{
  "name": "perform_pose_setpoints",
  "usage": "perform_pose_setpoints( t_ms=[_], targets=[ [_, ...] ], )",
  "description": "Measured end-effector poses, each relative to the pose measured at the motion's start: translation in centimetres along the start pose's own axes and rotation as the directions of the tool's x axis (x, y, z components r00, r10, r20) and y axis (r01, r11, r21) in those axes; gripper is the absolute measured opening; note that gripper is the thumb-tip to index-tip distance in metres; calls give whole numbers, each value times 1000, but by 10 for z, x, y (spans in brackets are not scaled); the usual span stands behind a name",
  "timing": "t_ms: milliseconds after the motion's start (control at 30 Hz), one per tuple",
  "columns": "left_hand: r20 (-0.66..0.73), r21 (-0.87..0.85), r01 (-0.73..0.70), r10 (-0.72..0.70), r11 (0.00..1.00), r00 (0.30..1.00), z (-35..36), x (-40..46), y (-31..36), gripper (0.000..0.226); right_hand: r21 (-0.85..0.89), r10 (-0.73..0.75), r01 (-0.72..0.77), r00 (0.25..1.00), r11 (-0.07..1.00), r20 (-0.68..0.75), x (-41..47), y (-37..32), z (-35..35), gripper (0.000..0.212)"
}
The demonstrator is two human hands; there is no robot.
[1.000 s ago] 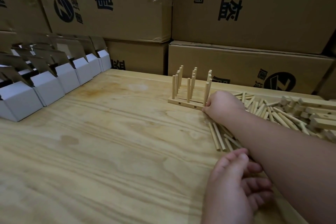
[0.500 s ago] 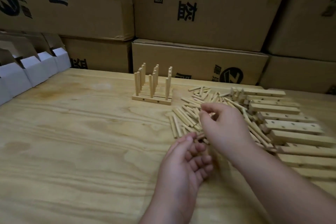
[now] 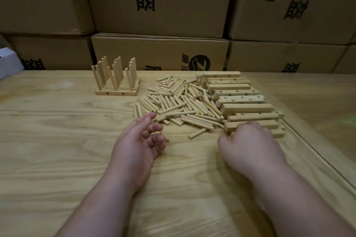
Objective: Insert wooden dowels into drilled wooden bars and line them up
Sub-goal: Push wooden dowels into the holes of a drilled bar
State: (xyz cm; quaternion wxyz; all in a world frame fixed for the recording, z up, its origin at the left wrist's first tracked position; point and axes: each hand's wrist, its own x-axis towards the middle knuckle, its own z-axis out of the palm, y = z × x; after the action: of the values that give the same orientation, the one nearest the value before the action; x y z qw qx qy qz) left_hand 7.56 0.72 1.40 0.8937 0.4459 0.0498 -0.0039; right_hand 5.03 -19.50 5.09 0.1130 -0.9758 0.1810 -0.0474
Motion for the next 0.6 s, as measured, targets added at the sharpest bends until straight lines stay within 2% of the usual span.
perform_pose_setpoints(
  t_ms=[67,133,200,333,433,600],
  targets=[
    [6,16,-14,14,1000,1000,-1,1,0,19,-45,9,-4,995,999,100,-1,0,-2,33],
    [14,30,-27,26,999,1000,-2,1,-1,19,-51,6,2,987,999,158,-2,-2,1,49],
    [25,42,-33,32,999,999,-3,2,-1,19,-26,-12,15,993,1000,114,-3,-3,5,53],
    [35,54,-37,35,998,999,-6,3,-3,21,41,-64,67,996,997,-60,7,8,8,43],
    [47,53,-31,29,998,998,-6,3,-3,30,52,-60,66,994,996,-96,19,17,11,52],
    [62,56,-32,28,998,998,-6,2,-3,34,52,-92,102,983,993,-158,32,25,20,50]
  ],
)
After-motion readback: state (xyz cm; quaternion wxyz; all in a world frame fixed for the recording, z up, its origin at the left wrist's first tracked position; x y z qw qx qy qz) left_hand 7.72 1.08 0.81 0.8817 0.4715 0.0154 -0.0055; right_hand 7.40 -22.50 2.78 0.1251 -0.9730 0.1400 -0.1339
